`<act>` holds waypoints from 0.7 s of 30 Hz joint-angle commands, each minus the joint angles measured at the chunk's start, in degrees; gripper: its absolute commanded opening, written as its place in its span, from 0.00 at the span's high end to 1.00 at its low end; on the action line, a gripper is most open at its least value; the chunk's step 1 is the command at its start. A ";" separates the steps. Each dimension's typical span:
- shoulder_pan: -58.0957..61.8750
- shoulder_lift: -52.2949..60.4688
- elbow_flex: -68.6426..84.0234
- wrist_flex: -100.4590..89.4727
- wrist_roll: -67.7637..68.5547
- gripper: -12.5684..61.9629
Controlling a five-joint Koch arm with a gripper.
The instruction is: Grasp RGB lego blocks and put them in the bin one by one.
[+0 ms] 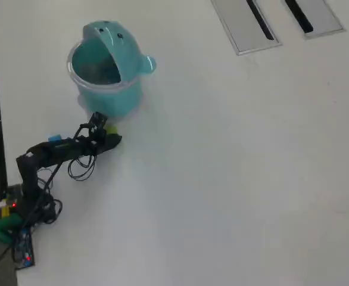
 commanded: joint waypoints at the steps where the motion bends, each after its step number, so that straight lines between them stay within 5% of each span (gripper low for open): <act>1: -0.09 0.26 -5.19 -2.64 -0.44 0.40; 21: -0.88 2.02 -3.96 -4.13 -0.35 0.57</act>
